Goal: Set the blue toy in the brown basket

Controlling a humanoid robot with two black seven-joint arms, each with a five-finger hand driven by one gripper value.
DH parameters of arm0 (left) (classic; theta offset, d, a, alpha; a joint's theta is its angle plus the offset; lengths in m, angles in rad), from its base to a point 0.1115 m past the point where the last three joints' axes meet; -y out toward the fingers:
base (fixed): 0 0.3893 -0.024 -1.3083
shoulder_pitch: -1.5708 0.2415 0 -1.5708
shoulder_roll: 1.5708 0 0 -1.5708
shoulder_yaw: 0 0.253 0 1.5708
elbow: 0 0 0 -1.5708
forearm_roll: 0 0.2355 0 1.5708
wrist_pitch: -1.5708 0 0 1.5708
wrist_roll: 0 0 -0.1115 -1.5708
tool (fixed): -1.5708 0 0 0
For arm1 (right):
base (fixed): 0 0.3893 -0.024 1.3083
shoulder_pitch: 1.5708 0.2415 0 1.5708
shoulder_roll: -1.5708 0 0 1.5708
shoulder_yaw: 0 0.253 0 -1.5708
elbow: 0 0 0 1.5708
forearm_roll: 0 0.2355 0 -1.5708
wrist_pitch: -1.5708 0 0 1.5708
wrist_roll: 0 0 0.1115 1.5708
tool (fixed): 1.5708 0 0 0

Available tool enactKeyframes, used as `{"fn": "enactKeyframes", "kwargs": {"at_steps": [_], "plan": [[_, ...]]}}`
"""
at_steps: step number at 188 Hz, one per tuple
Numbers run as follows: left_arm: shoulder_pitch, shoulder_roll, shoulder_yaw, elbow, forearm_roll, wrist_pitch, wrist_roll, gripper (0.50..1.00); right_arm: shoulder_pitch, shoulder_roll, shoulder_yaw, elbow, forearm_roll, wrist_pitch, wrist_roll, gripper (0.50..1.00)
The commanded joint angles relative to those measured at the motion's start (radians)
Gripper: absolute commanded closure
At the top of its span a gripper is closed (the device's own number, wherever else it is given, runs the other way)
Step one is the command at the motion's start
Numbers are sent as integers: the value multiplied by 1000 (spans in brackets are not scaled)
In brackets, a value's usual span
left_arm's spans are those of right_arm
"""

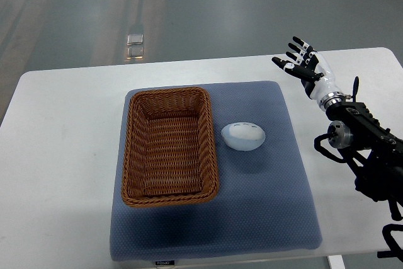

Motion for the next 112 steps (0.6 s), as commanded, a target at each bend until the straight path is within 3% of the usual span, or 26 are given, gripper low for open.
{"fn": "enactKeyframes", "kwargs": {"at_steps": [1, 112], "plan": [[0, 0, 0, 0, 0, 0, 0, 500, 3, -2, 0, 0, 1, 0, 0, 587], [0, 0, 3, 0, 0, 0, 0, 500, 3, -2, 0, 2, 1, 5, 0, 587]]}}
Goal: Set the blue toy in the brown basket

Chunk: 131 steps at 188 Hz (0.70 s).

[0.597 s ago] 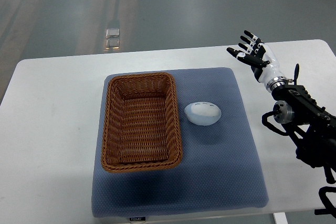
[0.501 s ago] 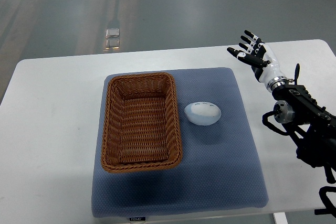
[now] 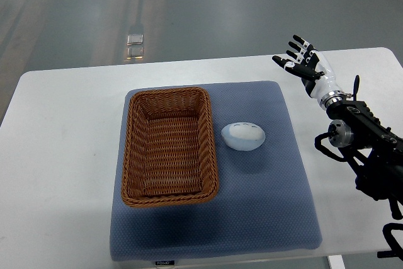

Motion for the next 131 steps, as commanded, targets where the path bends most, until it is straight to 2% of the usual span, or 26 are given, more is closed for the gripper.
{"fn": "enactKeyframes", "kwargs": {"at_steps": [1, 107, 131], "plan": [[0, 0, 2, 0, 0, 0, 0, 500, -2, 0, 0, 1, 0, 2, 0, 587], [2, 0, 2, 0, -1, 0, 0, 500, 3, -3, -22, 2, -6, 11, -3, 587], [2, 0, 2, 0, -1, 0, 0, 500, 6, -26, -29, 10, -17, 68, -5, 587]]}}
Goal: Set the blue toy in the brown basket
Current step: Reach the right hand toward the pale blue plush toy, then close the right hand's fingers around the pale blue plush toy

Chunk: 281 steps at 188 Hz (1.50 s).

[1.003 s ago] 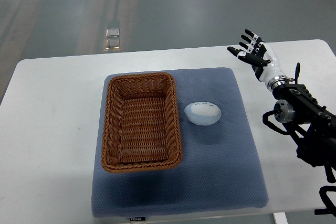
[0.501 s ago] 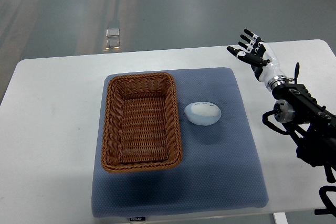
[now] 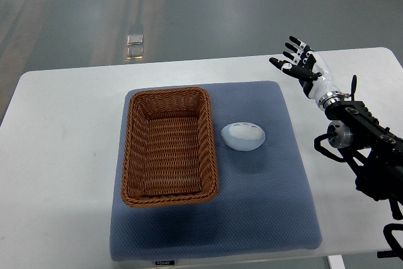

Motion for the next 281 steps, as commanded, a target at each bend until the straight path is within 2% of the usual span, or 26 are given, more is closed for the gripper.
{"fn": "enactKeyframes", "kwargs": {"at_steps": [1, 53, 81, 105, 151, 196, 281], "plan": [[0, 0, 0, 0, 0, 0, 0, 500, 2, -20, -5, 5, -7, 42, -2, 587], [0, 0, 3, 2, 0, 0, 0, 500, 36, -122, -157, 71, -113, 72, 0, 587], [0, 0, 5, 0, 0, 0, 0, 500, 64, -198, -244, 97, -229, 156, 5, 587], [0, 0, 5, 0, 0, 0, 0, 500, 105, -267, -336, 129, -324, 228, 46, 589], [-1, 0, 5, 0, 0, 0, 0, 500, 205, -379, -526, 246, -399, 262, 58, 589], [-1, 0, 5, 2, -1, 0, 0, 500, 265, -406, -673, 291, -513, 265, 60, 589], [-1, 0, 5, 0, -1, 2, 0, 500, 318, -391, -782, 303, -587, 285, 80, 595]]}}
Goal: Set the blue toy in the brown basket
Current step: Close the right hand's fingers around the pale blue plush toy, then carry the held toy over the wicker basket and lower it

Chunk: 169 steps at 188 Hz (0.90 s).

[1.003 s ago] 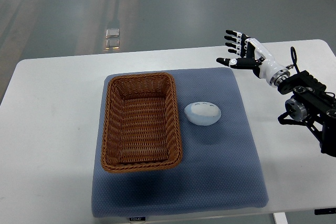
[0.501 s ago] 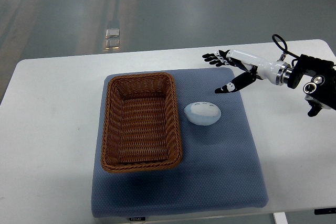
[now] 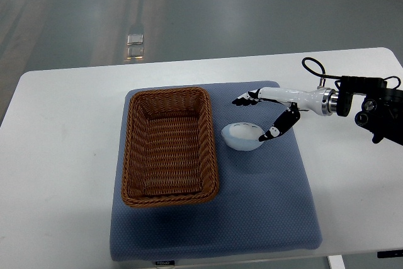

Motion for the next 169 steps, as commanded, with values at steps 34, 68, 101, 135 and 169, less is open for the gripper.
{"fn": "enactKeyframes", "kwargs": {"at_steps": [34, 68, 101, 135, 169], "plan": [[0, 0, 0, 0, 0, 3, 0, 500, 23, 42, -72, -5, -31, -1, 1, 609], [0, 0, 0, -1, 0, 3, 0, 500, 40, 65, -103, -19, -36, -8, -2, 626], [0, 0, 0, -1, 0, 1, -2, 500, 45, 94, -112, -48, -39, -15, -7, 636], [0, 0, 0, -1, 0, 3, -2, 500, 43, 107, -112, -80, -88, -17, -7, 660], [0, 0, 0, 0, 0, 6, -2, 500, 45, 107, -114, -94, -105, -17, -8, 711]]}}
